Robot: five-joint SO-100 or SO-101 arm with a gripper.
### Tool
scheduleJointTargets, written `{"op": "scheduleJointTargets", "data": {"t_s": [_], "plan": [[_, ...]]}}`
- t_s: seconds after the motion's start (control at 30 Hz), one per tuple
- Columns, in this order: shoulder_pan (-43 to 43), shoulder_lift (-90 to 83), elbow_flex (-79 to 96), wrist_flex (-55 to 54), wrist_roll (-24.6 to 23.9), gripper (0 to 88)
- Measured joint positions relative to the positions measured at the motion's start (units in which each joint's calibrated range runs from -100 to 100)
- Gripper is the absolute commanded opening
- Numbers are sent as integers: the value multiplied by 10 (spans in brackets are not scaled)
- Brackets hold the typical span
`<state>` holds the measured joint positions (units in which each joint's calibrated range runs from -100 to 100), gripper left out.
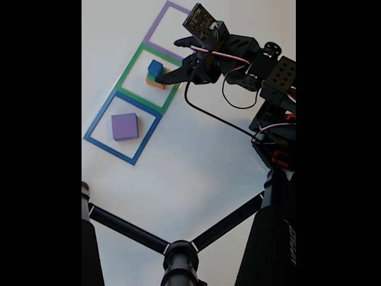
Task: Tower of hanoi
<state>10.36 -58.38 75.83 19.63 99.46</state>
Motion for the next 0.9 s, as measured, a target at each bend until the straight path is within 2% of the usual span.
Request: {"op": "scheduleJointTargets", "data": {"t_s": [0.23,0.57,0.9], "plan": [[-5,73,76,-193,0,379],[-6,283,101,-452,0,358],[-29,382,110,-543,0,306]]}}
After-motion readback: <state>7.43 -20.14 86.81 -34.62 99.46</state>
